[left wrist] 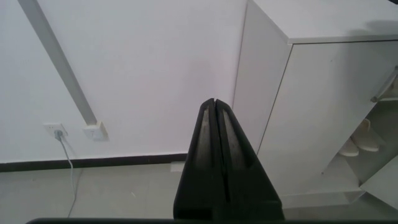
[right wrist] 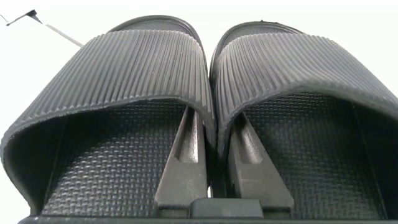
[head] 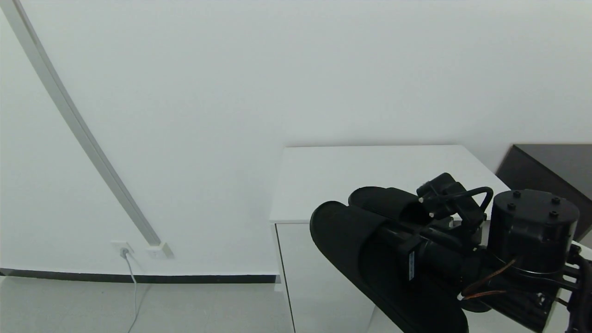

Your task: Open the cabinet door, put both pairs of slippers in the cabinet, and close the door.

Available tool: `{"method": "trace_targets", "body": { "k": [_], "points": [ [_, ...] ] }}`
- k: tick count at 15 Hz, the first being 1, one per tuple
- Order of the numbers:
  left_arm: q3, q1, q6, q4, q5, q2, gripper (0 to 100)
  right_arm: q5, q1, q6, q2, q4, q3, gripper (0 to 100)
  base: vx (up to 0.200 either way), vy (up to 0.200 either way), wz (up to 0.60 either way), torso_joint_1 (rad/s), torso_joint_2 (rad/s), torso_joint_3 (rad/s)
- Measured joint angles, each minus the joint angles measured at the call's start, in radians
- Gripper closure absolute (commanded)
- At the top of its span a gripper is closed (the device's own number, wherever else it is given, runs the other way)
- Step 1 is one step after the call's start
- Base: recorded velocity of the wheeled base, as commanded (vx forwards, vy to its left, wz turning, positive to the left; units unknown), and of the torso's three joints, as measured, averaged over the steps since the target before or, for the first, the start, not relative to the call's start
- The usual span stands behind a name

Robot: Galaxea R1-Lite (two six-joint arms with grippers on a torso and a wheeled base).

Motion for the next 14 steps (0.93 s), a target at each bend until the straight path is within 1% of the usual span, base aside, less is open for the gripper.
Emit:
{"method": "trace_targets", "body": {
  "k": [6,14],
  "points": [
    [0.0,0.0,0.0,0.0,0.0,0.0,100,-0.002,0.001,0.0,0.004,0.001,-0.003,100,-0.2,0.0,0.0,-0.002,0.0,0.003],
    [0.0,0.0,-0.001,0.0,0.001,0.0,100,0.0,0.002,0.0,0.008,0.0,0.0,100,0.0,0.0,0.0,0.0,0.0,0.0]
  ]
}}
